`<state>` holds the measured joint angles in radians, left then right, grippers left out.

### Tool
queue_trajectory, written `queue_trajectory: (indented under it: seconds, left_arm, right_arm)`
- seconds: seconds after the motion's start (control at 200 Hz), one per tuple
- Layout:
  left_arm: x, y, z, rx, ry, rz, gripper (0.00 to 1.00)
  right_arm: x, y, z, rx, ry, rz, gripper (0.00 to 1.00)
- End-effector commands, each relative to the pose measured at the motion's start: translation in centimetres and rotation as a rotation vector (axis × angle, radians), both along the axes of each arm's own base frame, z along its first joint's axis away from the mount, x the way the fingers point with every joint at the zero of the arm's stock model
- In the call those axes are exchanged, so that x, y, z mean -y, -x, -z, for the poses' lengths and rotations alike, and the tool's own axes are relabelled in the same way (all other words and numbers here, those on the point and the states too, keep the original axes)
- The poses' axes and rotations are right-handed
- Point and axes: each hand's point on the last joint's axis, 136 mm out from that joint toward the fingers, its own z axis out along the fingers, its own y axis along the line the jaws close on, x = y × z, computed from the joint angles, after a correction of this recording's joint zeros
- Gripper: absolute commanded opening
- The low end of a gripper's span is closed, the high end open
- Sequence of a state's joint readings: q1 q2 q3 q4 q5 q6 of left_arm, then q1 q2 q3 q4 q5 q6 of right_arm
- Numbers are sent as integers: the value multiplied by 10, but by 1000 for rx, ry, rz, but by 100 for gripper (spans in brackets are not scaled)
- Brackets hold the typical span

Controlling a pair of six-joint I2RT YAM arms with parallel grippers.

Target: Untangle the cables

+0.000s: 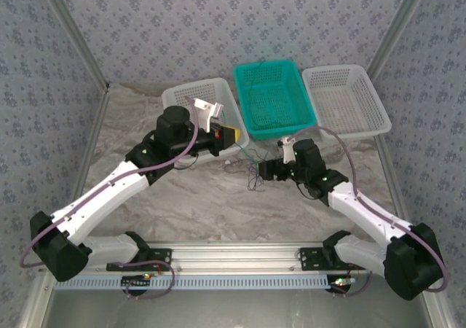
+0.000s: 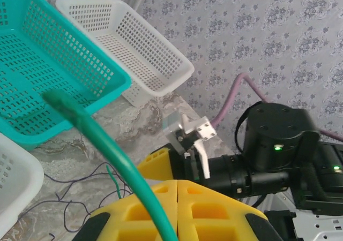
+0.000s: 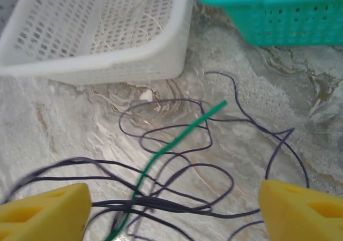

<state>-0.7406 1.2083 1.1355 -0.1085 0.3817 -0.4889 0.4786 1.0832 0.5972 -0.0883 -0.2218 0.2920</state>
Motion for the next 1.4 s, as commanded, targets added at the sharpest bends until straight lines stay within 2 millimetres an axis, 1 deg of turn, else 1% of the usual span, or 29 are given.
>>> queue_trajectory:
  seconds: [0.0, 0.075, 0.09, 0.125, 0.215, 0.275, 0.335, 0.415, 0.475, 0.54, 0.575, 0.635, 0.814, 0.919, 1.024, 1.079, 1.134, 1.229, 1.354, 1.394]
  left_arm:
    - [3, 2, -19, 45, 24, 18, 0]
    - [2, 3, -19, 46, 22, 16, 0]
    - [2, 3, -19, 46, 21, 15, 0]
    - [2, 3, -18, 47, 18, 14, 0]
    - [1, 2, -17, 46, 14, 10, 0]
    - [1, 2, -16, 41, 16, 6, 0]
    - [1, 2, -15, 35, 22, 4, 0]
    - [1, 2, -13, 28, 25, 3, 0]
    - [2, 1, -12, 26, 24, 4, 0]
    - [2, 2, -13, 26, 26, 5, 0]
    - [2, 2, -13, 26, 27, 3, 0]
    - [1, 2, -14, 24, 30, 5, 0]
    - [0, 5, -18, 27, 45, 6, 0]
    - [0, 6, -20, 26, 53, 6, 0]
    - [-2, 7, -19, 22, 49, 2, 0]
    - [-4, 8, -19, 24, 48, -4, 0]
    - [-8, 9, -19, 30, 46, -16, 0]
    - [-16, 7, -20, 40, 38, -58, 0]
    - [-21, 9, -25, 52, 41, -72, 0]
    - [-23, 9, -27, 54, 40, -81, 0]
  right_arm:
    - [18, -3, 10, 18, -16, 7, 79]
    - [27, -3, -1, 75, -81, 38, 81]
    - [29, -3, 0, 82, -84, 44, 82]
    - [33, -3, -4, 131, -94, 58, 86]
    - [39, 6, -2, 235, -83, 44, 93]
    - [41, 10, -2, 267, -79, 37, 97]
    - [34, 16, -5, 304, -104, -6, 100]
    - [14, 28, -10, 368, -121, -135, 100]
    - [0, 37, -5, 379, -92, -234, 100]
    - [-8, 40, 0, 373, -61, -283, 100]
    - [-10, 40, 2, 380, -48, -292, 100]
    - [-12, 36, -1, 414, -30, -290, 100]
    - [-14, 14, -14, 517, 15, -246, 100]
    - [-27, 6, -10, 513, 12, -291, 99]
    - [-38, -5, -2, 493, -1, -303, 90]
    - [-42, -11, -1, 496, -12, -297, 82]
    - [-42, -16, 2, 489, -12, -282, 69]
    - [-43, -21, 12, 448, 26, -290, 40]
    - [-39, -21, 20, 432, 50, -277, 14]
    - [-36, -22, 22, 425, 61, -260, 8]
